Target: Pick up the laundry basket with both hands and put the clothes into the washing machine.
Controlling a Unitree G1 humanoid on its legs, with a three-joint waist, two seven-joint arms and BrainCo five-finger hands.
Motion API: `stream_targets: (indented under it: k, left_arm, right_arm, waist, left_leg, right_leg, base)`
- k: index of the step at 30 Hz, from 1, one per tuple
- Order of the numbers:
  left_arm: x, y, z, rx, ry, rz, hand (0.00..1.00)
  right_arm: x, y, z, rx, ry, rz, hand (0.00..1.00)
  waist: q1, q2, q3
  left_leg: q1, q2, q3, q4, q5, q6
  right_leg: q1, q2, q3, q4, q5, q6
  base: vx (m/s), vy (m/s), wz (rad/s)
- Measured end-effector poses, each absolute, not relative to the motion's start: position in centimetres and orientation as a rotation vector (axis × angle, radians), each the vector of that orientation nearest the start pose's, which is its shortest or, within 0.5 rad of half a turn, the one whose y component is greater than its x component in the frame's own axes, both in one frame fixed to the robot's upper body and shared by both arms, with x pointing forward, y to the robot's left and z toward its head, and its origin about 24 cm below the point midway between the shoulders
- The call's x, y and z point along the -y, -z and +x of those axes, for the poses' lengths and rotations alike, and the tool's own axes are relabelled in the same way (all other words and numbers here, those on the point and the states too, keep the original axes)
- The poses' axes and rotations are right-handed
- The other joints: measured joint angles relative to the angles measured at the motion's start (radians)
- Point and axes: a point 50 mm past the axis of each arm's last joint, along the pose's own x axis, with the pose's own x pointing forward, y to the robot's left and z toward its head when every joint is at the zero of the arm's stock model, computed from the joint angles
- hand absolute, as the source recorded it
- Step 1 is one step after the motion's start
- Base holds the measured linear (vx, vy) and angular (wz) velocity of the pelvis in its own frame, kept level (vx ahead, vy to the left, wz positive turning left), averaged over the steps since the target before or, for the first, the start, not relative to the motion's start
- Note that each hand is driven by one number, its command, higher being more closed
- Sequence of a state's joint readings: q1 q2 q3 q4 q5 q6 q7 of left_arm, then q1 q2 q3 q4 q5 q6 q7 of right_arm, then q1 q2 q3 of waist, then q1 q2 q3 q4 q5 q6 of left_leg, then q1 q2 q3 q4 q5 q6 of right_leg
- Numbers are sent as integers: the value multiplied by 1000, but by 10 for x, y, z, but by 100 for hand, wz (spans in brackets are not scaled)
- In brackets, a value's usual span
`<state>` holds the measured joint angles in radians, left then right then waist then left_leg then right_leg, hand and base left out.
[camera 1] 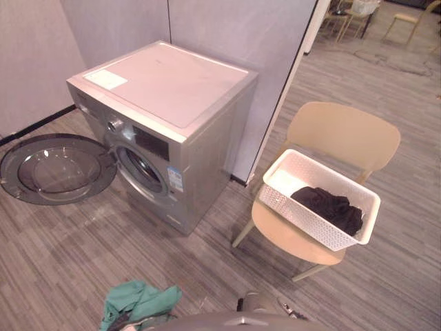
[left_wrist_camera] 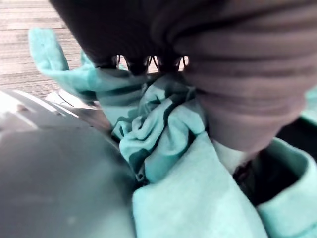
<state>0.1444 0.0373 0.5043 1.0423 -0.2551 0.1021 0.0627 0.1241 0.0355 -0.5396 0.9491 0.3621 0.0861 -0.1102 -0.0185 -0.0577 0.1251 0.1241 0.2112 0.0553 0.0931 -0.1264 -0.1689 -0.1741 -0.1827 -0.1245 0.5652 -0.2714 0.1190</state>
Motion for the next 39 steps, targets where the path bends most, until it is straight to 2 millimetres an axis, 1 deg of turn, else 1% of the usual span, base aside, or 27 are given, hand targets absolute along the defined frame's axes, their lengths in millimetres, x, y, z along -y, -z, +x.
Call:
stream_targets:
  k: [1,3,5,8,9,10,12,15,16,17,19,22,23,24,25,26,27,28,29,31,32,33,35,36,37,38,39]
  left_arm:
    - [-219,168,45,-1188,-715,-453,100]
    - [-215,168,46,-1187,-710,-464,100]
    - [-215,169,44,-1190,-717,-474,100]
    - [-216,169,42,-1191,-724,-477,100]
    - [-217,168,44,-1189,-721,-471,100]
    - [-218,168,47,-1183,-719,-466,100]
    - [-220,166,54,-1160,-708,-448,100]
    - [-218,165,59,-1131,-712,-460,100]
    - [-218,165,58,-1128,-728,-478,100]
    - [-215,166,56,-1133,-734,-491,100]
    - [-214,166,54,-1139,-750,-506,100]
    - [-220,165,52,-1117,-819,-535,100]
    - [-218,166,50,-1123,-827,-536,100]
    - [-220,166,46,-1130,-840,-534,100]
    - [-224,166,41,-1143,-857,-516,100]
    - [-234,164,35,-1147,-870,-476,100]
    - [-236,164,36,-1147,-860,-461,100]
    - [-237,164,41,-1155,-829,-437,100]
    - [-238,164,41,-1168,-815,-422,100]
    - [-233,165,48,-1192,-737,-367,100]
    - [-232,165,52,-1203,-680,-312,100]
    - [-234,164,55,-1201,-660,-287,100]
    - [-237,162,62,-1202,-596,-208,100]
    - [-236,163,61,-1210,-581,-196,100]
    - [-234,163,60,-1218,-560,-180,100]
    - [-234,164,59,-1227,-546,-160,100]
    - [-233,164,62,-1227,-534,-149,100]
  right_arm:
    - [213,163,63,-1076,801,555,0]
    - [217,162,65,-1084,763,496,0]
    - [217,160,75,-1093,663,402,0]
    - [212,156,97,-1054,587,374,0]
    - [205,154,106,-1034,559,381,0]
    - [202,154,109,-1029,548,388,0]
    - [197,154,111,-1024,539,403,0]
    - [201,152,111,-1012,548,396,0]
    - [204,152,107,-1012,566,396,0]
    - [207,153,102,-1019,581,394,0]
    - [216,153,96,-1024,620,392,0]
    - [224,157,74,-1076,712,404,0]
    - [228,160,61,-1118,754,413,0]
    - [226,163,57,-1141,756,418,0]
    - [220,166,49,-1176,771,450,0]
    - [209,171,41,-1215,799,510,0]
    - [208,171,40,-1221,802,514,0]
    - [207,171,43,-1213,800,518,0]
    - [208,171,46,-1207,795,515,0]
    - [213,167,59,-1181,767,446,0]
    - [216,163,72,-1151,719,379,0]
    - [216,161,79,-1133,701,364,0]
    - [210,154,107,-1074,599,294,0]
    - [208,151,114,-1052,566,268,0]
    - [206,145,127,-1001,526,247,0]
    - [201,141,136,-968,495,241,0]
    - [201,140,139,-956,485,237,0]
  waist:
    - [2,7,-8]
    - [3,21,-17]
    - [20,24,-43]
    - [33,26,-65]
    - [30,30,-48]
    - [29,26,-40]
    - [33,27,-32]
    - [35,39,-6]
    - [38,25,-6]
    - [39,45,-5]
    - [23,62,4]
    - [21,33,8]
    - [22,38,4]
    - [24,25,7]
    - [21,17,-3]
    - [4,-10,-32]
    - [9,-14,-37]
    - [19,-13,-40]
    - [22,-13,-44]
    - [22,-6,-49]
    - [18,5,-51]
    - [10,10,-48]
    - [9,33,-32]
    - [9,43,-26]
    - [6,53,-22]
    - [0,44,-20]
    - [0,37,-17]
  left_leg:
    - [-4,0,6,-8,14,21]
    - [-15,-15,15,-9,17,27]
    - [-28,-16,28,-38,33,64]
    - [-59,-20,43,-23,33,63]
    - [-94,-25,51,48,17,40]
    - [-108,-28,53,90,4,39]
    - [-196,-25,52,319,-41,21]
    - [-269,-7,54,514,-41,21]
    - [-280,2,56,547,-51,33]
    - [-281,22,65,544,-78,63]
    - [-306,74,63,508,-107,75]
    - [-359,119,5,384,-96,75]
    - [-343,127,-32,296,-63,51]
    - [-342,113,-15,318,-28,-20]
    - [-351,67,12,357,-21,-44]
    - [-385,45,21,404,-38,-67]
    - [-386,37,28,417,-55,-70]
    - [-381,22,22,435,-82,-68]
    - [-376,15,26,434,-88,-56]
    - [-343,-12,65,402,-78,-6]
    - [-321,-22,91,369,-66,26]
    - [-306,-18,103,350,-57,43]
    - [-179,-18,177,252,-37,71]
    - [-140,-15,203,228,-35,73]
    - [-86,-16,249,192,-34,75]
    - [-59,-32,286,179,-34,75]
    - [-49,-50,297,170,-34,75]
  right_leg:
    - [4,-2,-23,-15,-4,-7]
    - [40,6,-52,-81,16,-6]
    - [75,50,-43,-215,82,-8]
    - [78,71,-5,-307,138,-9]
    - [91,74,25,-332,154,-21]
    - [102,73,36,-339,158,-27]
    - [140,57,34,-343,155,-24]
    - [175,36,28,-317,136,-4]
    - [180,20,27,-311,128,-4]
    - [179,16,28,-314,126,-2]
    - [175,1,31,-312,117,12]
    - [156,-80,64,-301,90,57]
    - [158,-121,95,-300,70,88]
    - [169,-146,112,-305,65,97]
    - [196,-183,150,-344,64,91]
    - [213,-173,165,-341,103,91]
    - [207,-182,143,-341,141,66]
    - [198,-182,160,-353,243,68]
    - [185,-182,170,-350,291,60]
    - [113,-196,179,-296,435,-24]
    - [61,-203,156,-233,480,-93]
    - [30,-201,129,-159,446,-93]
    - [-52,-164,-109,136,210,-105]
    - [-51,-136,-153,165,170,-107]
    - [-59,-47,-189,168,109,-100]
    - [-68,43,-185,73,97,-93]
    - [-57,64,-194,14,82,-120]
  base:
    - [-48,-111,47]
    - [-6,-46,39]
    - [57,24,3]
    - [66,79,-14]
    - [72,114,1]
    - [50,141,19]
    - [3,112,27]
    - [-18,103,17]
    - [-22,170,0]
    - [-25,203,-2]
    - [17,218,13]
    - [102,359,9]
    - [148,484,-8]
    - [177,549,-6]
    - [273,514,12]
    - [294,456,9]
    - [286,420,-13]
    - [137,251,-38]
    - [170,361,-41]
    - [242,405,-33]
    - [243,351,-28]
    - [248,269,-34]
    - [222,126,-65]
    - [123,24,-94]
    - [126,-34,-89]
    - [134,-44,-85]
    - [182,-32,-98]
